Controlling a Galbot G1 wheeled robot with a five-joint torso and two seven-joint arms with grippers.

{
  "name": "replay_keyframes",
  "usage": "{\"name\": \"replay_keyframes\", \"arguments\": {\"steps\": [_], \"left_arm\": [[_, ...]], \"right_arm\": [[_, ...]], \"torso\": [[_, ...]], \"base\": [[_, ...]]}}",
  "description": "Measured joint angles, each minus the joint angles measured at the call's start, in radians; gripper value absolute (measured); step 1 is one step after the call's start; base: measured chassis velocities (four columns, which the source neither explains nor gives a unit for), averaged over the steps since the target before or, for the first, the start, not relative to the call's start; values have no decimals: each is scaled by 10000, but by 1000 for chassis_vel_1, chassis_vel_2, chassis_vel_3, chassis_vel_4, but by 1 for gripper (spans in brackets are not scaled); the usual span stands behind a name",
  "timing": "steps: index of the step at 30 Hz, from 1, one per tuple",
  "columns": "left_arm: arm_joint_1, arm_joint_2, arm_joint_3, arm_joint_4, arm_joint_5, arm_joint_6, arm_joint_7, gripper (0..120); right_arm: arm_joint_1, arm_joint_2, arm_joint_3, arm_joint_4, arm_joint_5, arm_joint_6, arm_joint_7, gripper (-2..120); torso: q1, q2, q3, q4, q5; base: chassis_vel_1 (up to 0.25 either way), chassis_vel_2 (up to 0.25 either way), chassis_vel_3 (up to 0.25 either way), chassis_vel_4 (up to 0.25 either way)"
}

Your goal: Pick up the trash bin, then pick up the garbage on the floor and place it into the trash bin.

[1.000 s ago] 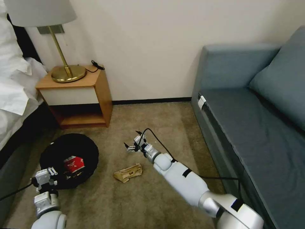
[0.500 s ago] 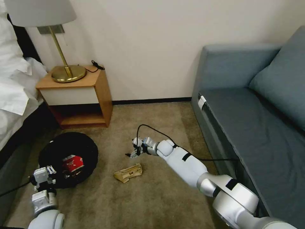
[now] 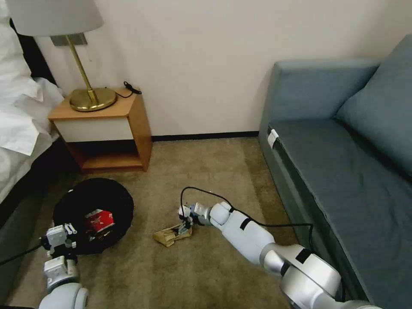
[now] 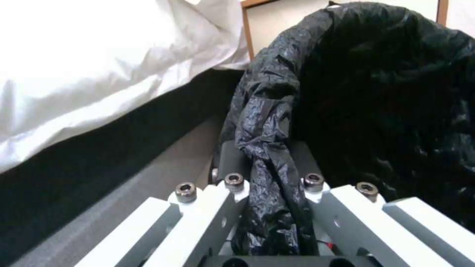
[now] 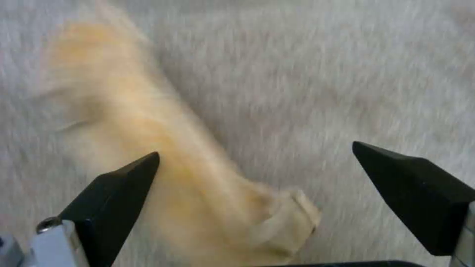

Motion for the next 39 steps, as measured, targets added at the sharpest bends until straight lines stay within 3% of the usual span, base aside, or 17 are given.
{"name": "replay_keyframes", "arguments": {"steps": [9,35,39], "left_arm": [[-113,14,57,72,-224,24,-15,6],[-129,122,28,192,-504,-48,-21,6],[-117,174,29,142,-506,-49,-21,6]], "right_arm": [[-254,-3,203,-204,-155,189,102,96],[-417,-12,498,-492,-122,540,142,0],[-530,-13,659,-468,-117,611,186,0]], "torso": [[0,0,0,0,1],[0,0,0,1,0],[0,0,0,0,0]], "base": [[0,0,0,0],[0,0,0,0],[0,0,0,0]]}}
